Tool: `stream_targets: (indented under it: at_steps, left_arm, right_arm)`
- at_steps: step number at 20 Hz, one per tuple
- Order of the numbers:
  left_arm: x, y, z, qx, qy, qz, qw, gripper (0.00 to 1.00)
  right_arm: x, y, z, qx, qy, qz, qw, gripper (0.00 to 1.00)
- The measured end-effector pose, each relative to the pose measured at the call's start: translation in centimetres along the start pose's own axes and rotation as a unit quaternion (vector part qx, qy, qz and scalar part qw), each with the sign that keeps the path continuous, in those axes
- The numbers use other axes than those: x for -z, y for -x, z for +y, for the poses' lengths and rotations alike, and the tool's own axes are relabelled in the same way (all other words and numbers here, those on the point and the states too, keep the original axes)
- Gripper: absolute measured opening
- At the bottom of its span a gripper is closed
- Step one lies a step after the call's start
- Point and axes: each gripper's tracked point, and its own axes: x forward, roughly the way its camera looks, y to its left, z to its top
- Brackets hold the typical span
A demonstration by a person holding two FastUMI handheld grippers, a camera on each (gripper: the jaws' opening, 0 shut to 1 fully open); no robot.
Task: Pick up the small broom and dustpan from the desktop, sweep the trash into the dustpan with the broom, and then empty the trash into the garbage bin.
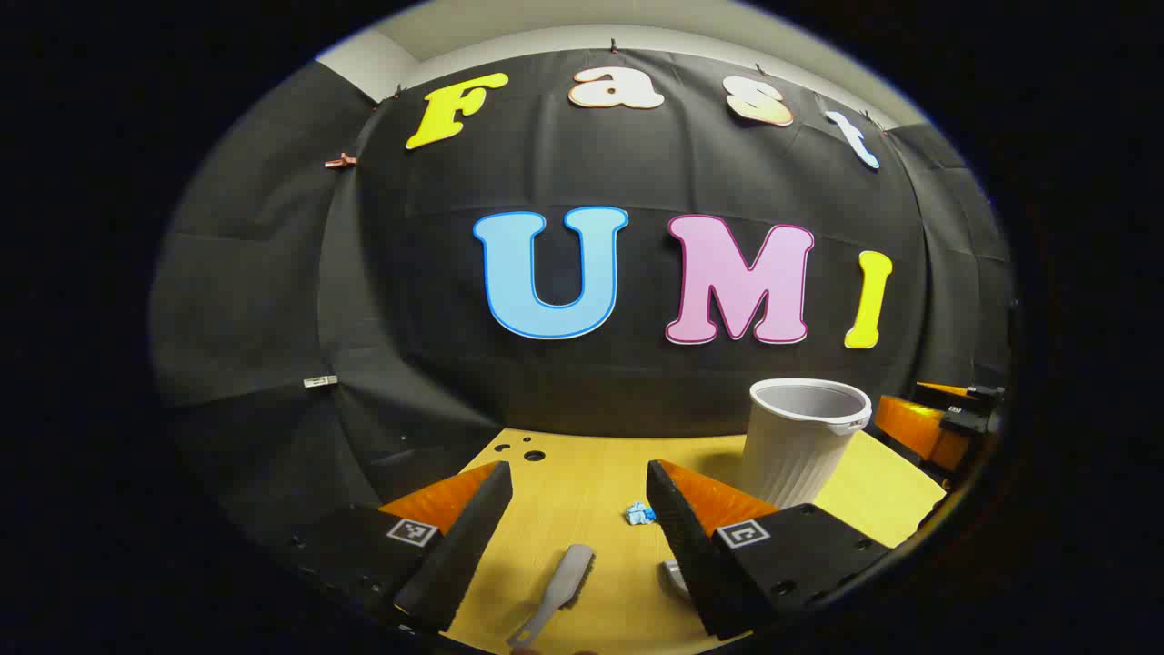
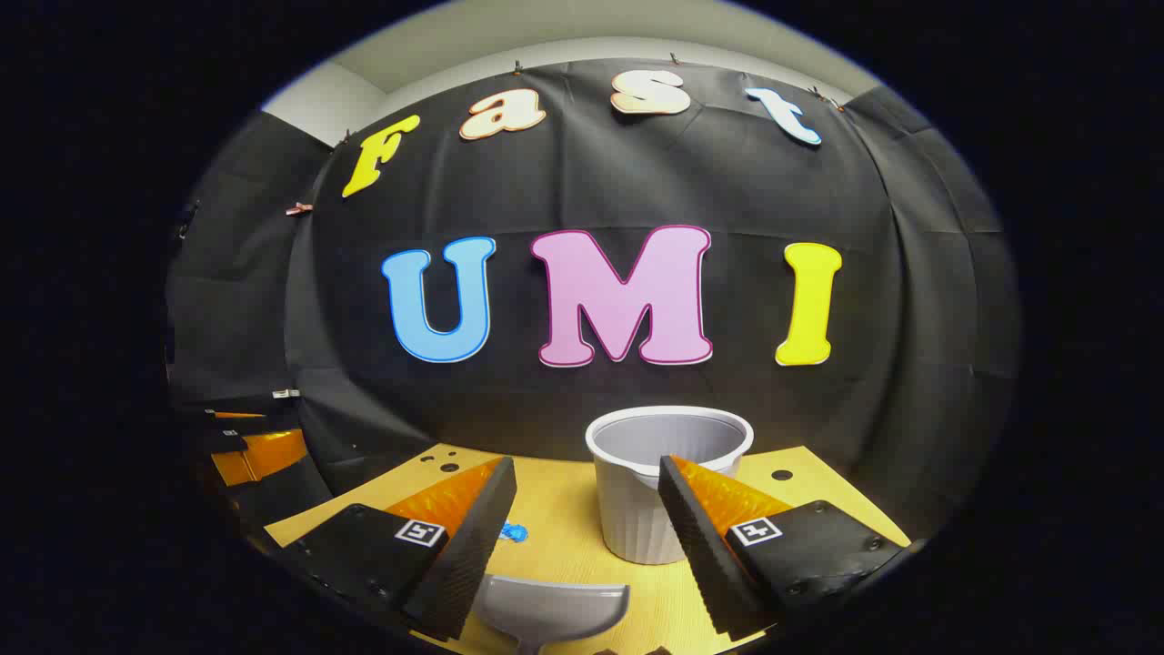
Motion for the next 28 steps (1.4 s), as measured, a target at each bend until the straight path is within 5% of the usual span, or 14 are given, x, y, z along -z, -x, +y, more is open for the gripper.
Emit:
stream_targets:
  at_steps: [8,17,28]
  left_arm:
    - [0.6,-1.9,1.3,0.025,-0.016,0.004,1.0,0.95]
    - [3.9,-3.4,2.4,0.053,-0.002,0.038,0.998,0.95]
    - [14.1,-4.7,3.1,0.074,-0.036,0.222,0.972,0.96]
  right_arm:
    - [1.8,-1.6,0.5,0.038,-0.017,0.037,0.998,0.99]
    - [3.5,-2.0,3.1,0.028,-0.001,0.068,0.997,0.99]
    - [8.2,-3.2,2.4,0.045,-0.002,0.14,0.989,0.99]
